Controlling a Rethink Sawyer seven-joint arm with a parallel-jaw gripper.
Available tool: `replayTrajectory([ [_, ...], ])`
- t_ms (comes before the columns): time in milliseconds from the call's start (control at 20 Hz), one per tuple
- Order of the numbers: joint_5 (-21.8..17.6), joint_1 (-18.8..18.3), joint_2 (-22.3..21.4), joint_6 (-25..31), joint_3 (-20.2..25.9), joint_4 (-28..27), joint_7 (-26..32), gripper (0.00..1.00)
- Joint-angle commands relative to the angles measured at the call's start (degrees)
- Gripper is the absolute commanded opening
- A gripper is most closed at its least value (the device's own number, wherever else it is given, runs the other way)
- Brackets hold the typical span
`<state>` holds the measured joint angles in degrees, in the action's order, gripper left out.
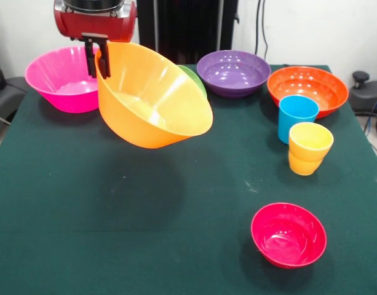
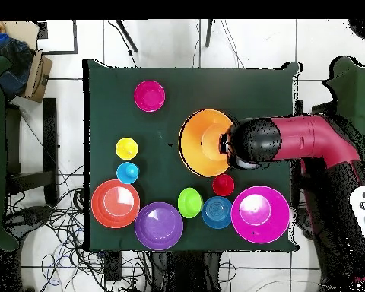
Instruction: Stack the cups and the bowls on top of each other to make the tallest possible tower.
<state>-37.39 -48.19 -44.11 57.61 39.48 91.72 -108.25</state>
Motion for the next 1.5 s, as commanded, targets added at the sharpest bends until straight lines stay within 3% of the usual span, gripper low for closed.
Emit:
replayTrajectory([
  [50, 1.5, 3.5, -0.9, 2.6, -1.3, 0.9, 3.3, 0.00],
  [1500, 0.6, 3.4, -0.6, -0.4, -2.5, 1.2, 3.0, 0.00],
])
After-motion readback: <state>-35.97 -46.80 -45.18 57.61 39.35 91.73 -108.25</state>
